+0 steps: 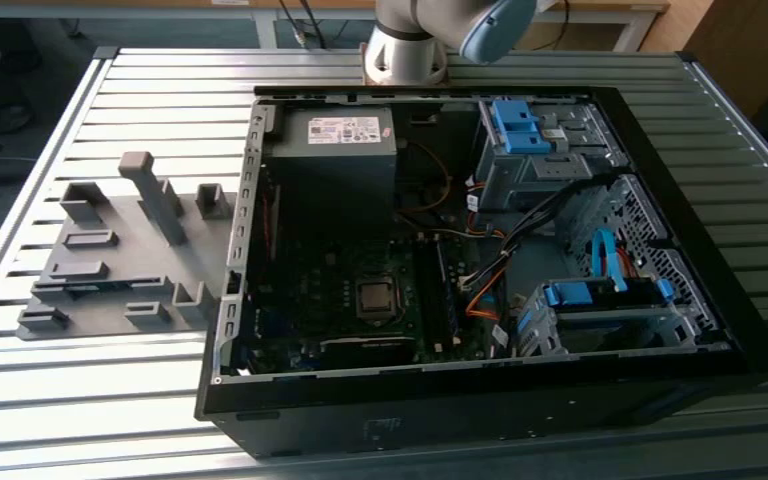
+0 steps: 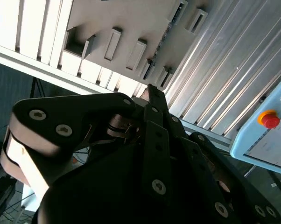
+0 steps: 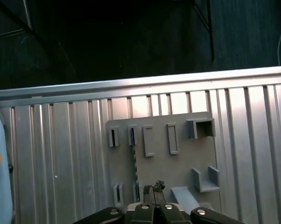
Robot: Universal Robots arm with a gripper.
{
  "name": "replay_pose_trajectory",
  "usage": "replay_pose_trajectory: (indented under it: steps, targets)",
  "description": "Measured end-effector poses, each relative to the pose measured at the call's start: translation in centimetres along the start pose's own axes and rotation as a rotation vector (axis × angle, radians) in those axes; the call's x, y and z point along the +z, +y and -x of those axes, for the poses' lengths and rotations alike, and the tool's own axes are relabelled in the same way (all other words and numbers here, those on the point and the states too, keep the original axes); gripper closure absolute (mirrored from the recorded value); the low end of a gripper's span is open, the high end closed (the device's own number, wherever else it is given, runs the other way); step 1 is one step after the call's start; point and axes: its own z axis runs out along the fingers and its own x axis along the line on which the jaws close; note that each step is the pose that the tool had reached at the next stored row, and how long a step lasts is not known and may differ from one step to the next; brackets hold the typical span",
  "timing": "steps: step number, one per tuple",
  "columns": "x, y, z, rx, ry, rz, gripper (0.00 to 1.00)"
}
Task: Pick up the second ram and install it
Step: 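Pick up the second ram and move it above second insertion slot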
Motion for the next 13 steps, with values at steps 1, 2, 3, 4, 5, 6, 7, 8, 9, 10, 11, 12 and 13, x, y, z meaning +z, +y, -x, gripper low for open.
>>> replay_pose_trajectory:
  steps: [1, 2, 3, 4, 5, 6, 7, 8, 9, 10, 11, 12, 13]
  targets:
    - [0.02, 0.0, 0.0, -0.009, 0.0003, 0.0, 0.89]
    - [0.04, 0.0, 0.0, -0.014, 0.0005, 0.0001, 0.89]
    - [0.05, 0.0, 0.0, -0.016, 0.0008, 0.0, 0.89]
    - [0.05, 0.0, 0.0, -0.016, 0.0008, 0.0, 0.89]
    - [0.05, 0.0, 0.0, -0.016, 0.0009, 0.0, 0.89]
    - [0.05, 0.0, 0.0, -0.016, 0.0009, 0.0, 0.89]
    - [0.05, 0.0, 0.0, -0.017, 0.0009, -0.0001, 0.89]
    - [0.05, 0.0, 0.0, -0.017, 0.0009, -0.0001, 0.89]
    - [0.05, 0.0, 0.0, -0.017, 0.001, -0.0001, 0.89]
    - [0.06, 0.0, 0.0, -0.017, 0.001, -0.0001, 0.89]
    - [0.07, 0.0, -0.02, -0.018, 0.0008, -0.0003, 0.89]
    - [0.09, 0.0, -0.06, -0.019, -0.0002, -0.0003, 0.89]
    - [0.1, -0.01, -0.11, -0.022, -0.0021, 0.0001, 0.83]
